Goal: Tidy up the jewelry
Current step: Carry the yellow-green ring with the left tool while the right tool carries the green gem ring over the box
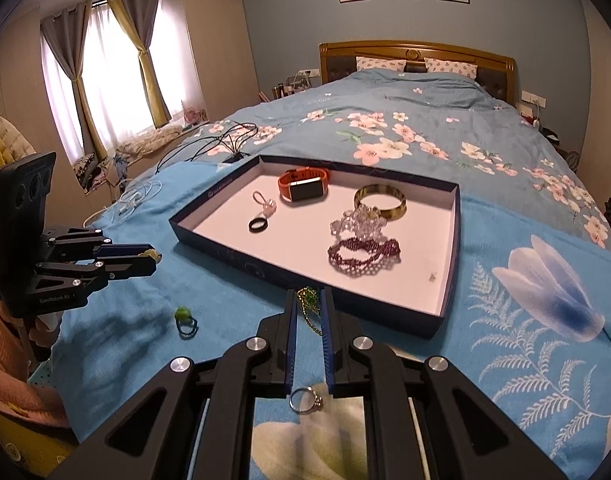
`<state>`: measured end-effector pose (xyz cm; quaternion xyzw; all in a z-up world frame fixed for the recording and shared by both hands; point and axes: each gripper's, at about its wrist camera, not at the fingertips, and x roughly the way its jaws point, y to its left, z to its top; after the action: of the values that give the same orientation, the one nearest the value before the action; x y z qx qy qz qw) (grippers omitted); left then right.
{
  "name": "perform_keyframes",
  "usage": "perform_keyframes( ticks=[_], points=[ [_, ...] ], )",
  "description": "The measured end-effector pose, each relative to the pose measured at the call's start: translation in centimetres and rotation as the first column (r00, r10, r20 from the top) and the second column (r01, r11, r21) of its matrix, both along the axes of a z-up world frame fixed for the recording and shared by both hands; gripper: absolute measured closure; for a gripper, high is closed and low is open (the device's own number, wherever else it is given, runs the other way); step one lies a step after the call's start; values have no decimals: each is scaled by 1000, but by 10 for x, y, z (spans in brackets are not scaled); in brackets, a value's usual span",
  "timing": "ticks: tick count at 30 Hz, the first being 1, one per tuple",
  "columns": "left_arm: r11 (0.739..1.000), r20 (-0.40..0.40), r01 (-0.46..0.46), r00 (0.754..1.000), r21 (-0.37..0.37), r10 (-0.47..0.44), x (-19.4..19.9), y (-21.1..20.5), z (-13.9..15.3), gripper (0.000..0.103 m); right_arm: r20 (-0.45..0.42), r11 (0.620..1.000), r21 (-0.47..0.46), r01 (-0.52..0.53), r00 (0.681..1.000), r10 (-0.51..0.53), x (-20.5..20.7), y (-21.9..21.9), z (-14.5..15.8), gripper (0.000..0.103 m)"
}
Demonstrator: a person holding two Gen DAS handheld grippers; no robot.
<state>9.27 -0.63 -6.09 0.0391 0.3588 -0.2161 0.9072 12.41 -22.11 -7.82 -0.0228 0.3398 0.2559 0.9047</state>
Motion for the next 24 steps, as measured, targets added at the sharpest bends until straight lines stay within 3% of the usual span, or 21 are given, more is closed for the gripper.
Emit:
perform_keyframes(
  ticks=[11, 24],
  points=[
    [1000, 61, -10, 998, -8, 10, 14, -3, 20, 86, 25, 1000, 6, 8, 1000, -9, 12, 0, 9, 93],
    [1000, 79, -18, 997, -5, 18, 32, -11, 23, 86, 37, 1000, 15, 27, 999, -27, 31, 1, 12, 93]
  ],
)
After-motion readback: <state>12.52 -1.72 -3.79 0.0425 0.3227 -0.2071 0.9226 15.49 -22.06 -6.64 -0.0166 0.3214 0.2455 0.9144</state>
